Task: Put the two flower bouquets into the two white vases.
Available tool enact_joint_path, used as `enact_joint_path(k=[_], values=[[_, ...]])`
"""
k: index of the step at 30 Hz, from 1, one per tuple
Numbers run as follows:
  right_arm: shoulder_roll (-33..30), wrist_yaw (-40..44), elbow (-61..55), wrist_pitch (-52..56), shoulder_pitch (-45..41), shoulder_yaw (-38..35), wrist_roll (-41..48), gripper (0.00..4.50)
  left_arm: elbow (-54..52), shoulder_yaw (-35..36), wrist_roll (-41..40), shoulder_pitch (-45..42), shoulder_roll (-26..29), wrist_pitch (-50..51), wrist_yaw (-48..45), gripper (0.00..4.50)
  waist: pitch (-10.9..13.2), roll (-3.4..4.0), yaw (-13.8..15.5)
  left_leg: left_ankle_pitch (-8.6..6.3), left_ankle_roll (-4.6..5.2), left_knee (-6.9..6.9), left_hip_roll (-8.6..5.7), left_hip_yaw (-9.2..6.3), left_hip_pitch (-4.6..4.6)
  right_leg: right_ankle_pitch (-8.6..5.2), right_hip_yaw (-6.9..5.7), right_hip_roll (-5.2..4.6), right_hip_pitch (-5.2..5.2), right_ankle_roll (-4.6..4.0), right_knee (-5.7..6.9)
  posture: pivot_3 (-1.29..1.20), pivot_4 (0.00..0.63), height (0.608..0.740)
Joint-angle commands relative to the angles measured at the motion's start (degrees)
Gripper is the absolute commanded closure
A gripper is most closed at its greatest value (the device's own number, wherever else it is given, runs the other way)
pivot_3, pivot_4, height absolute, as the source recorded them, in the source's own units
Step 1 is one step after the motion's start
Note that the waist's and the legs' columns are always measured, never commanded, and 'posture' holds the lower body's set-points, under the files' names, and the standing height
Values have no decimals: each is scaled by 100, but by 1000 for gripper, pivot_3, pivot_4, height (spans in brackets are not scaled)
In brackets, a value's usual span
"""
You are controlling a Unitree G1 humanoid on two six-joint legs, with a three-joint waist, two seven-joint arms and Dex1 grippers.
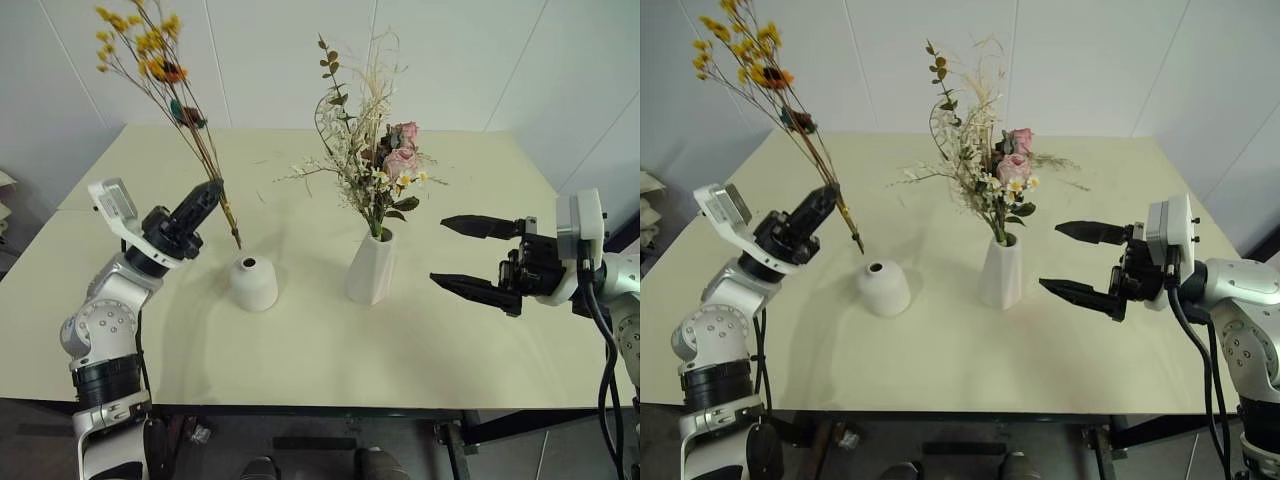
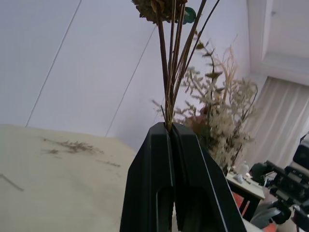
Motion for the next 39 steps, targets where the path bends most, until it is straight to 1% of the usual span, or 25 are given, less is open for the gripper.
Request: enact_joint_path(k=[1, 6, 15, 24, 33, 39], values=[[25, -106, -182, -6, -17, -218, 142, 0, 4, -143, 103, -11, 30, -356, -206, 4466, 0, 0, 3, 0, 0, 0, 0, 0, 0, 0, 0, 0, 1, 0, -3, 0, 150, 740], [23, -151, -198, 10, -12, -179, 164, 0, 75, -402, 257, 36, -66, -695, -332, 4466, 0, 0, 5, 0, 1, 0, 0, 0, 2, -13, 0, 0, 16, -25, -29, 0, 150, 740], [91, -340, -296, 111, -10, -168, 226, 0, 517, -564, 605, 52, -199, -1473, -452, 4466, 0, 0, 4, -10, 16, -4, 1, 0, 2, -8, -1, 0, 23, -16, -47, 0, 150, 740], [177, -486, -367, 142, -4, -136, 251, 0, 604, -676, 712, 152, -214, -1693, -559, 4466, 0, 0, 6, -11, 17, -4, 0, 0, 0, -8, 0, -1, 23, -15, -52, 0, 150, 740], [262, -642, -494, 164, 82, -160, 290, 0, 593, -837, 786, 280, -360, -1845, -597, 4466, 0, 0, 9, -12, 18, -5, 1, 0, -1, -8, -1, -1, 24, -16, -56, 0, 150, 740], [319, -734, -556, 166, 142, -188, 305, 0, 974, -820, 946, 120, -390, -2187, -612, 4466, 0, 0, 10, -13, 19, -5, 0, 0, 0, -9, 0, -1, 25, -18, -60, 0, 150, 740]])
